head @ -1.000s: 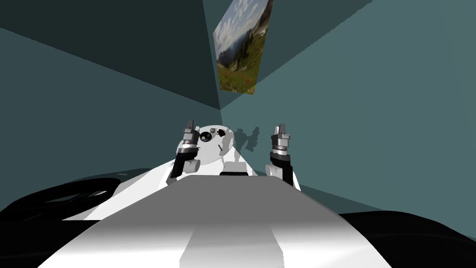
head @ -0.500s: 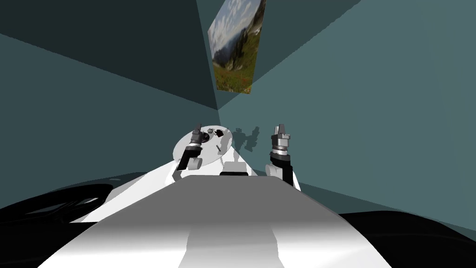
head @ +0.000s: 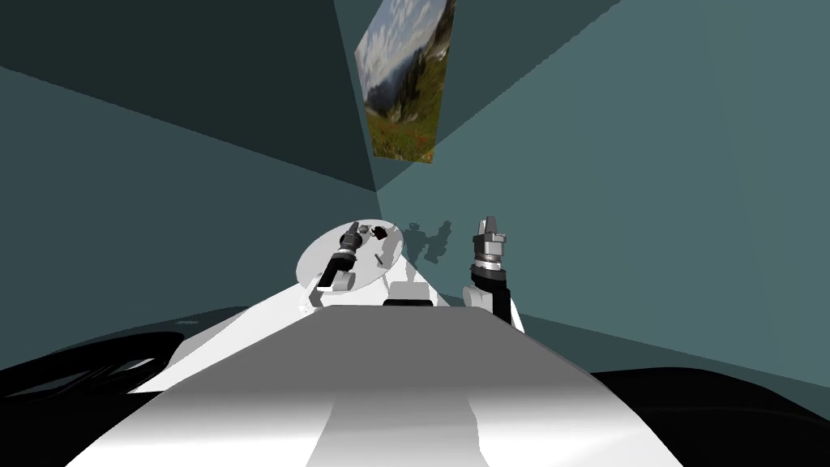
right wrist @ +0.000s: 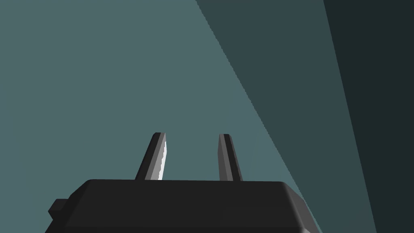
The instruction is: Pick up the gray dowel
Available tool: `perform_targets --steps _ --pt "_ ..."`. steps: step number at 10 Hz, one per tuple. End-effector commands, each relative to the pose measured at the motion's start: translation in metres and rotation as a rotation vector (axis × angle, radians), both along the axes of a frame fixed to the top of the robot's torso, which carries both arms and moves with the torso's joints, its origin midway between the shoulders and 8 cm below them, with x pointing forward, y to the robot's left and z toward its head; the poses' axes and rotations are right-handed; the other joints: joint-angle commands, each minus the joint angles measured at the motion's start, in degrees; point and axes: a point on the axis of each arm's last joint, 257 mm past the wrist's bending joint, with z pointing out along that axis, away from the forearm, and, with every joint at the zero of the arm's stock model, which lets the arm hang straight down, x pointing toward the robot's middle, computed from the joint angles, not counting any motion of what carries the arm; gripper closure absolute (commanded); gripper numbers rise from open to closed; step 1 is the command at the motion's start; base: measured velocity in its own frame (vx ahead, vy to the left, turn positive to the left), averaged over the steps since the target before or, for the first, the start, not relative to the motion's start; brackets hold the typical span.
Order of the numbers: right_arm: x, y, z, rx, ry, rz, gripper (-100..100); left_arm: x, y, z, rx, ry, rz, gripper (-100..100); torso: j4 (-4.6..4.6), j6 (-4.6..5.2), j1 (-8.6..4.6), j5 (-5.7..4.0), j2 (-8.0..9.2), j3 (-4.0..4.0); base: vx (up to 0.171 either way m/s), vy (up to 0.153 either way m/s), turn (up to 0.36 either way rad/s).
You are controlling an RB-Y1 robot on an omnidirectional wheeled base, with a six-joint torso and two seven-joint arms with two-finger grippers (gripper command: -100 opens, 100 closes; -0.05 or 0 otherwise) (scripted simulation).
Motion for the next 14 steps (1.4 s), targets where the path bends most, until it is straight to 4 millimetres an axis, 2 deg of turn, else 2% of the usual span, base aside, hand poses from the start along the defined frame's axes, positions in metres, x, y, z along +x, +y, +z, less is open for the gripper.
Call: perform_targets --steps 1,2,3,4,5,8,9,10,11,14 --pt "0.0 0.0 0.0 0.0 0.0 0.0 0 0.006 0.004 -0.017 0.005 0.05 0.007 -100 0.0 0.0 0.0 0.0 0.0 0.0 0.005 0.002 -0.048" --pt "0.0 0.0 0.0 0.0 0.0 0.0 0 0.015 0.008 -0.033 0.02 0.102 0.012 -100 0.0 -0.01 0.0 0.0 0.01 0.01 0.007 0.002 -0.09" --pt "0.0 0.0 0.0 0.0 0.0 0.0 0 0.015 0.01 -0.041 0.018 0.118 0.015 -100 0.0 0.0 0.01 0.0 0.0 0.0 0.007 0.004 -0.041" --pt "0.0 0.0 0.0 0.0 0.0 0.0 0 0.023 0.016 -0.061 0.033 0.177 0.021 -100 0.0 -0.02 0.0 0.0 0.0 0.0 0.01 0.001 -0.084" --pt "0.0 0.0 0.0 0.0 0.0 0.0 0 0.023 0.017 -0.066 0.032 0.187 0.023 -100 0.0 0.0 -0.01 0.0 -0.01 0.0 0.009 0.002 -0.043" --pt "0.0 0.0 0.0 0.0 0.0 0.0 0 0.036 0.028 -0.104 0.064 0.306 0.034 -100 0.0 -0.02 -0.01 0.0 -0.01 0.0 0.011 0.002 -0.075" --pt "0.0 0.0 0.0 0.0 0.0 0.0 0 0.034 0.031 -0.116 0.062 0.329 0.039 -100 0.0 0.0 0.0 0.0 -0.02 -0.01 0.013 0.003 -0.054" --pt "0.0 0.0 0.0 0.0 0.0 0.0 0 0.034 0.031 -0.117 0.061 0.332 0.039 -100 0.0 -0.03 0.0 0.0 -0.02 -0.01 0.006 0.001 0.006" --pt "0.0 0.0 0.0 0.0 0.0 0.0 0 0.039 0.037 -0.134 0.077 0.389 0.043 -100 0.0 -0.03 -0.02 0.0 0.0 0.0 0.01 -0.003 -0.098" --pt "0.0 0.0 0.0 0.0 0.0 0.0 0 0.039 0.047 -0.168 0.088 0.481 0.055 -100 -0.01 -0.01 -0.03 -0.01 -0.03 -0.02 0.016 -0.003 -0.066"
